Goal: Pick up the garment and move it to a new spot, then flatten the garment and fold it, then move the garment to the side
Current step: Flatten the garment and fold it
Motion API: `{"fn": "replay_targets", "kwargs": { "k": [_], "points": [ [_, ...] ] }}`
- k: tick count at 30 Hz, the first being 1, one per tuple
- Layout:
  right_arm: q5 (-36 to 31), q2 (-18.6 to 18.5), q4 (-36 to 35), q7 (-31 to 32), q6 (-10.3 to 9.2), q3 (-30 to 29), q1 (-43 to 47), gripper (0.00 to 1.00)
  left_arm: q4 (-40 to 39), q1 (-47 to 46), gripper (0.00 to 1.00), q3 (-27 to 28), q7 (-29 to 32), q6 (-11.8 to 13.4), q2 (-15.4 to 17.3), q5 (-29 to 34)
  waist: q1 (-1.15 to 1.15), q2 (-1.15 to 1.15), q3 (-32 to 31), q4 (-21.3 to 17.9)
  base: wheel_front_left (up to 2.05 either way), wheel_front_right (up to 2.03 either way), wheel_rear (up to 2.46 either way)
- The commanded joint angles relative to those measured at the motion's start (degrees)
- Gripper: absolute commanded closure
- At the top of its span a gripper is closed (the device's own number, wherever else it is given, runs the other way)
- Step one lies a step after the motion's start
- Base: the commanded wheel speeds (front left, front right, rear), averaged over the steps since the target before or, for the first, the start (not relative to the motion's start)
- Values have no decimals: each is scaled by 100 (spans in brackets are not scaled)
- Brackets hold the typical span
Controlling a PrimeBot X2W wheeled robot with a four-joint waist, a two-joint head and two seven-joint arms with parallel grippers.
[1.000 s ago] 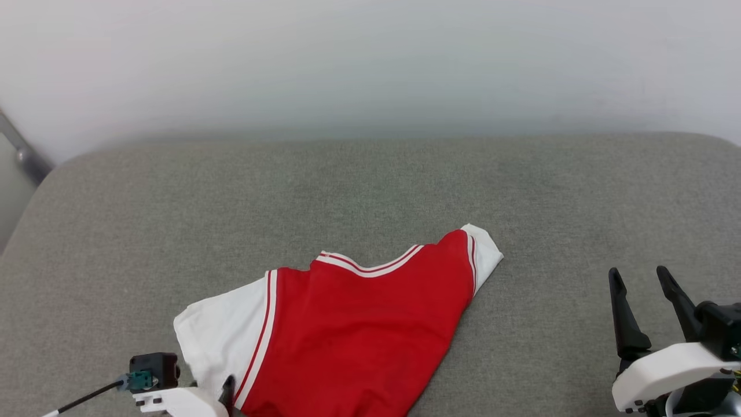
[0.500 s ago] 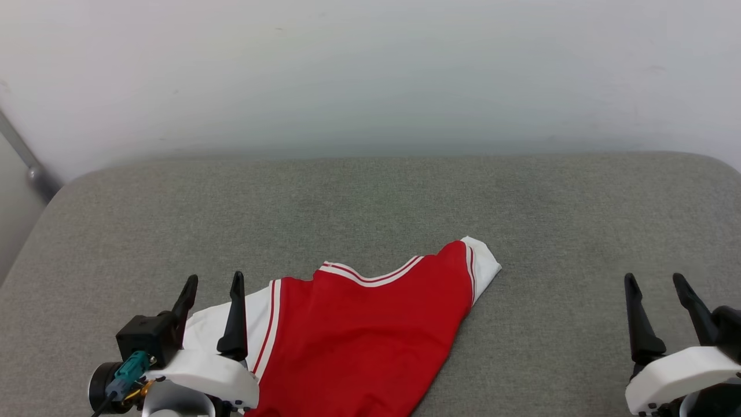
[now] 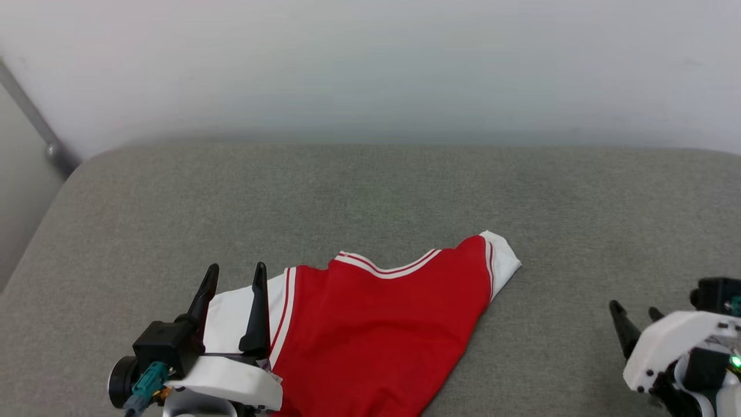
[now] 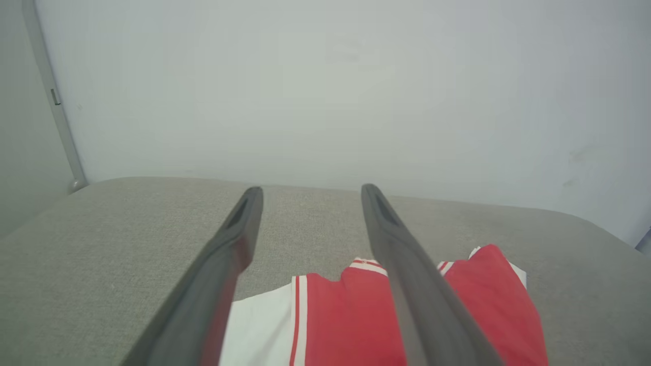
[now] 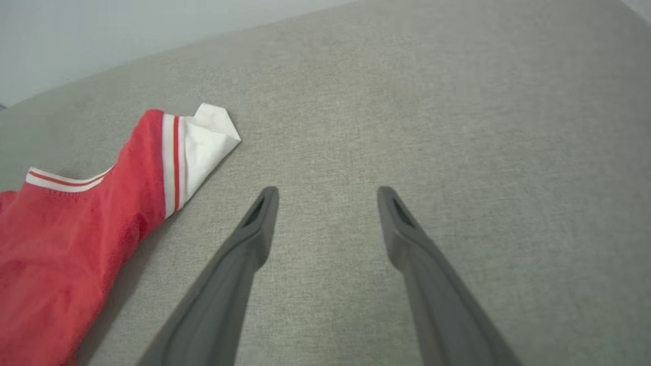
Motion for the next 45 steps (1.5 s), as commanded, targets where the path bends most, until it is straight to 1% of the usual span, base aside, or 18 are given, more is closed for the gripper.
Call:
{"fn": "replay_targets", "kwargs": {
  "k": [1, 5, 9, 16, 18, 21, 22, 23, 24, 27, 30, 33, 36, 38, 41, 42, 43, 45],
  "points": [
    [88, -68, 135, 261, -2, 72, -239, 0, -25, -85, 0, -1, -27, -39, -40, 58, 0, 0, 213, 169, 0, 0, 0],
    [316, -262, 594, 1148, -2, 449, -934, 0, -12, -250, 0, -10, -35, -96, -135, 177, 0, 0, 578, 431, 0, 0, 0],
    [491, -451, 1039, 1711, -2, 751, -1585, 0, -12, -455, 0, 36, -40, -213, -296, 251, 0, 0, 912, 702, 0, 0, 0],
    [566, -663, 1793, 1995, -2, 1106, -2448, 0, 155, -621, 0, 217, -30, -470, -586, 429, 0, 0, 1346, 1027, 0, 0, 0],
    [585, -695, 2047, 2069, -3, 1194, -2562, 0, 206, -655, 0, 262, -31, -551, -667, 487, 0, 0, 1420, 1083, 0, 0, 0],
    [643, -624, 2415, 2223, -2, 1305, -2571, 0, 287, -672, 0, 355, -31, -646, -764, 560, 0, 0, 1471, 1120, 0, 0, 0],
    [701, -589, 2510, 2249, -2, 1324, -2557, 7, 309, -669, 0, 381, -31, -662, -797, 584, 0, 0, 1481, 1122, 0, 0, 0],
    [767, -546, 2583, 2261, -2, 1339, -2563, 55, 334, -662, 0, 409, -31, -698, -820, 607, 0, 0, 1485, 1119, 0, 0, 0],
    [791, -529, 2634, 2240, -1, 1373, -2571, 100, 352, -650, 0, 435, -31, -716, -837, 629, 0, 0, 1481, 1108, 0, 0, 0],
    [861, -573, 2613, 2057, -2, 1475, -2664, 100, 401, -596, 0, 508, -31, -761, -886, 698, 0, 0, 1420, 1032, 0, 0, 0],
    [909, -758, 2403, 1813, -2, 1574, -2835, 100, 445, -541, 0, 576, -32, -801, -894, 750, 0, 0, 1305, 911, 0, 0, 0],
    [957, -947, 2049, 1668, -2, 1719, -2905, 100, 494, -438, 0, 622, -32, -843, -889, 782, 0, 0, 1120, 750, 0, 0, 0],
    [1019, -1199, 1529, 1688, -3, 1773, -2732, 100, 506, -372, 0, 665, -32, -858, -862, 781, 0, 0, 953, 578, 0, 0, 0],
    [954, -1366, 1080, 1776, -3, 1684, -2498, 100, 518, -304, 0, 689, -32, -863, -840, 773, 0, 0, 853, 464, 0, 0, 0],
    [898, -1559, 357, 2075, -3, 1349, -2081, 100, 497, -238, 0, 705, -32, -857, -814, 768, 0, 0, 773, 329, 0, 0, 0],
    [898, -1559, 357, 2075, -3, 1349, -2081, 100, 497, -238, 0, 705, -32, -857, -814, 768, 0, 0, 773, 329, 0, 0, 0],
    [851, -1599, 120, 2198, -3, 1187, -1897, 100, 484, -227, 0, 711, -32, -851, -804, 769, 0, 0, 765, 295, 0, 0, 0],
    [765, -1553, -274, 2465, -3, 802, -1472, 100, 452, -215, 0, 700, -23, -835, -790, 773, 0, 0, 763, 249, 0, 0, 0]
  ]
}}
